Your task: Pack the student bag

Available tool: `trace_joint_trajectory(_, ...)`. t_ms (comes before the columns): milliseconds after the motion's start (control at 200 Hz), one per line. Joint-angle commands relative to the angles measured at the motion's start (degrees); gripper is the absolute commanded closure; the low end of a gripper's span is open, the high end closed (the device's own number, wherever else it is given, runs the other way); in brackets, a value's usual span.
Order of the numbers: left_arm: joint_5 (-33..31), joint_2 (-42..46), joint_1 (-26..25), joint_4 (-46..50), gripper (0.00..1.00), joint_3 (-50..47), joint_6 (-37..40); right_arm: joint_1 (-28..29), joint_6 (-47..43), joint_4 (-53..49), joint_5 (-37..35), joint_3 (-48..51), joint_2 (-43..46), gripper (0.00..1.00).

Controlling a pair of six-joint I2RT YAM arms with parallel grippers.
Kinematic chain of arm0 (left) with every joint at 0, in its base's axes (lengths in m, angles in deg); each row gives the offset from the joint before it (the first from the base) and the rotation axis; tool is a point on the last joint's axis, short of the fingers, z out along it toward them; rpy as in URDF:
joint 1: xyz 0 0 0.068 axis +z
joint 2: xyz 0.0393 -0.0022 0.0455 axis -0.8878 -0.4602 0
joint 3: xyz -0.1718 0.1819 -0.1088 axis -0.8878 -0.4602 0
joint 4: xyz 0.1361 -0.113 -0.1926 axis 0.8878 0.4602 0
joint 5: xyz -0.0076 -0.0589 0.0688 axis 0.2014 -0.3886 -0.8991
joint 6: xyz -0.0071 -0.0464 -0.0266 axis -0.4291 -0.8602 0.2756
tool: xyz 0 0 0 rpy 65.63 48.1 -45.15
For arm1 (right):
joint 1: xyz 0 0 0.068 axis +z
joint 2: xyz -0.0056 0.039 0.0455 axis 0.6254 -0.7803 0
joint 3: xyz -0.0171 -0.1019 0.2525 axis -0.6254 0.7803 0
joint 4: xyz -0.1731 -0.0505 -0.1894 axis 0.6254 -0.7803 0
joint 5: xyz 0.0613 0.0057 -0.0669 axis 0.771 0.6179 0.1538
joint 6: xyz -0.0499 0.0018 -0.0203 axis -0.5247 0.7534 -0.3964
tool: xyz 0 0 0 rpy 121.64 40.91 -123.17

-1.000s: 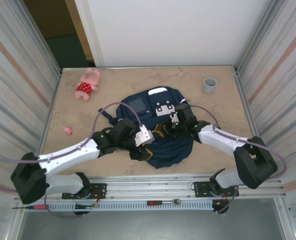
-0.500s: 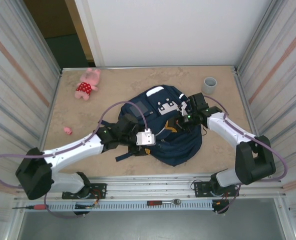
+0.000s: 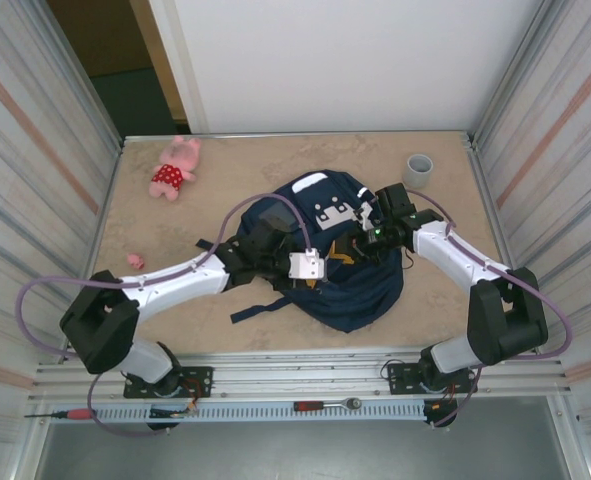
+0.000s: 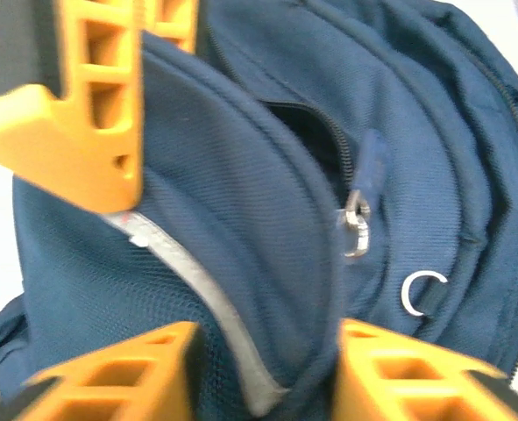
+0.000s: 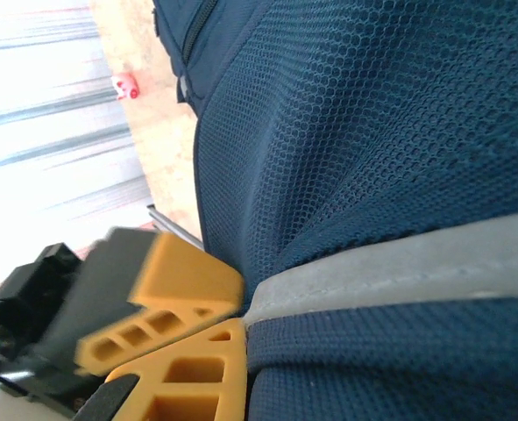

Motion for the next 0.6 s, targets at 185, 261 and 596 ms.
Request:
trace_joint_trajectory(185, 13.39, 0.28, 5.72, 3.81, 0.97, 1.92, -4.47, -0.11, -5.13, -4.65, -4.09, -0.87, 8.39, 0.66)
trace_joint_trajectory(261, 15.42, 0.44, 6.56, 5.24, 0.99, 2.55, -5.09, -0.06, -7.01, -6.17, -8.03, 0.14, 12.54, 0.63)
trace_joint_trajectory(596, 22.31, -1.83, 9.18, 12.29, 1.0, 7.09, -7.87, 10.72, -20.47, -8.58, -27.19, 6.93, 31.83, 0.6)
